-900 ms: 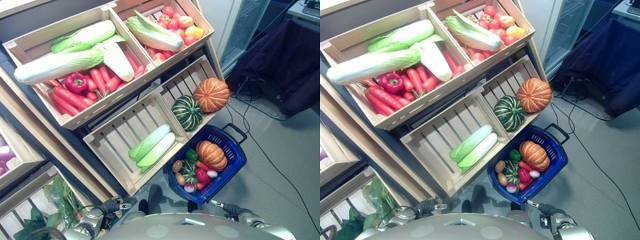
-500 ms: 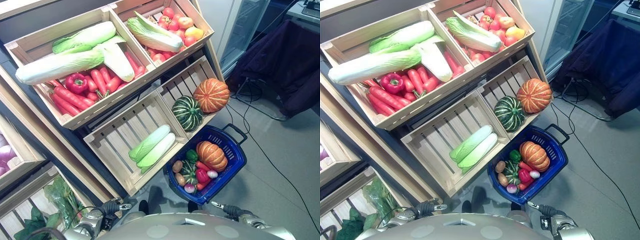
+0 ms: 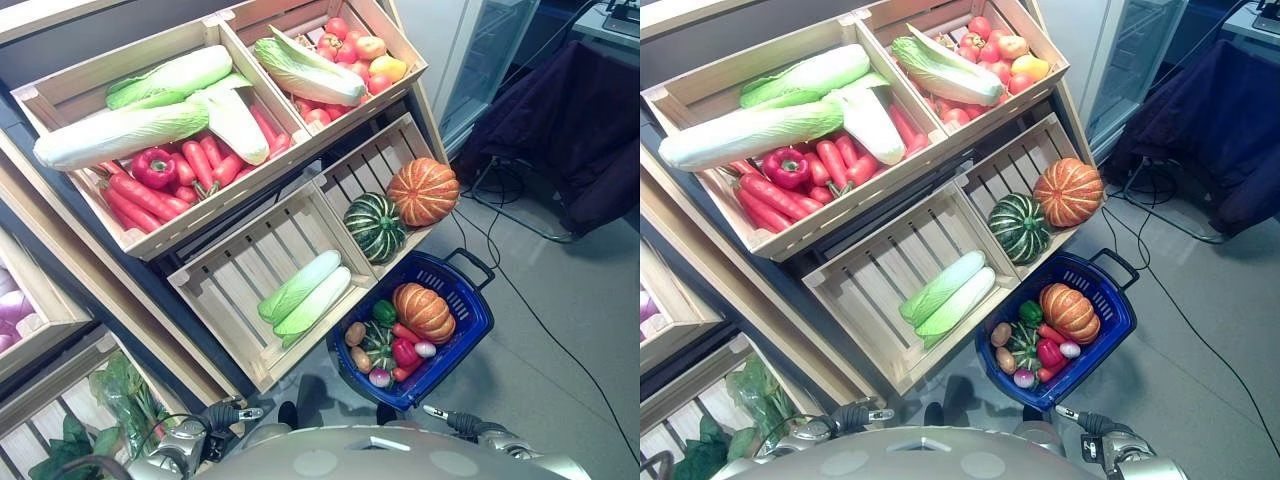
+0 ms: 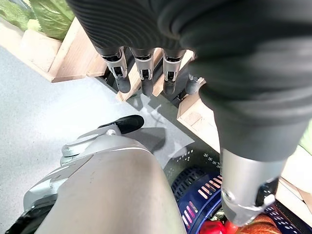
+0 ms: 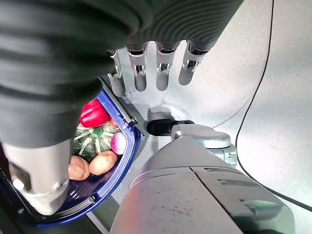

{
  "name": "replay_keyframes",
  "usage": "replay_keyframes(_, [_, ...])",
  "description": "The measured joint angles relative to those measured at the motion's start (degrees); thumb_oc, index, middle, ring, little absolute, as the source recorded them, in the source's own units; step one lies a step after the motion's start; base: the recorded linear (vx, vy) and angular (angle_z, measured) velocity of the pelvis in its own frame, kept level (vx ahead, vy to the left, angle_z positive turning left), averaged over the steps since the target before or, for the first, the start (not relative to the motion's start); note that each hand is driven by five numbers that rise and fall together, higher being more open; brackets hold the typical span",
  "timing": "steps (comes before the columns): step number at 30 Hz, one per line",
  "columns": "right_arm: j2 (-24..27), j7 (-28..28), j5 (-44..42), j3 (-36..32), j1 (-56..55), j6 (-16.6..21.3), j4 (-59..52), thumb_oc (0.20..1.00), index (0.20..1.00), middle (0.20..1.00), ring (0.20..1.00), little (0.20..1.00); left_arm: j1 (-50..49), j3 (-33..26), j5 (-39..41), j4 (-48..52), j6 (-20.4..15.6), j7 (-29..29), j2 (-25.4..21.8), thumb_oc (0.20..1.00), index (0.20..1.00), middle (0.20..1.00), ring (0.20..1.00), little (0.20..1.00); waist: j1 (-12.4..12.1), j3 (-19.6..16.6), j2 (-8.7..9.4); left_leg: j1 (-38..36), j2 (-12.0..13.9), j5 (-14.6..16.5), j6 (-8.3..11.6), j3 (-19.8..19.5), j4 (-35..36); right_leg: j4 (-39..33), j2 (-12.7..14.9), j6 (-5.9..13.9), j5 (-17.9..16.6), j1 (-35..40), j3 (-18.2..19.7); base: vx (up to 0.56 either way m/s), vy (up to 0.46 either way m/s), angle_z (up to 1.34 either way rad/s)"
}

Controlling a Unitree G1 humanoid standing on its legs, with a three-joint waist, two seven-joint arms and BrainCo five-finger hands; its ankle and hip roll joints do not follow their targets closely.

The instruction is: Pick up fruits and vegetables into the basket

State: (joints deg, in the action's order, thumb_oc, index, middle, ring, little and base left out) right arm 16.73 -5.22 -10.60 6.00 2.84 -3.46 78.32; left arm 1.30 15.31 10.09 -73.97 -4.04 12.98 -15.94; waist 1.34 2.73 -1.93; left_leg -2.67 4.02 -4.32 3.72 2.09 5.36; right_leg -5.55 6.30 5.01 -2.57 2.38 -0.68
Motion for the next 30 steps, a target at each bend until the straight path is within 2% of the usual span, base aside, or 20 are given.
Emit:
replay_keyframes(16, [0.27,-0.05,0.04,-0.69,-0.23,-0.04,0.01,1.000,1.000,1.000,1.000,1.000,-0.29,-1.64,1.23,0.01,0.01,0.13,-0.11,1.000,1.000,1.000,1.000,1.000,-0.01,0.50,0.43,-0.92,0.08,0.28,0.35,-0.06,0.02,-0.01,-0.05,-0.08,0.15,0.92,-0.04,0.02,-0.002,0.00])
replay_keyframes(19, [0.81,-0.01,0.00,-0.22,0.78,-0.01,0.01,1.000,1.000,1.000,1.000,1.000,0.06,-1.49,2.61,0.08,-0.01,-0.04,-0.11,1.000,1.000,1.000,1.000,1.000,-0.21,0.96,0.11,2.69,0.08,-0.37,0.46,0.11,-0.07,0.07,-0.04,0.13,-0.30,-2.94,0.07,-0.19,-0.022,-0.06])
replay_keyframes(23, [1.03,0.84,-0.11,0.04,3.77,-0.06,-0.04,1.000,1.000,1.000,1.000,1.000,2.27,-1.58,4.30,0.19,-0.23,-0.31,-0.04,1.000,1.000,1.000,1.000,1.000,-0.12,5.74,-0.84,6.91,-0.06,-2.06,0.06,-0.13,-0.27,0.25,-0.40,0.04,-2.25,-7.06,0.20,-0.17,-0.030,-0.03])
replay_keyframes(30, [1.08,2.73,-2.96,1.79,8.29,-0.06,-1.39,1.000,1.000,1.000,1.000,1.000,6.52,-1.59,7.17,1.29,-1.53,-1.61,-0.10,1.000,1.000,1.000,1.000,1.000,-0.98,12.75,-0.94,12.95,-0.12,-3.57,0.34,-0.11,-0.62,1.46,-0.65,0.07,-3.43,-13.62,0.13,-0.16,-0.021,-0.02])
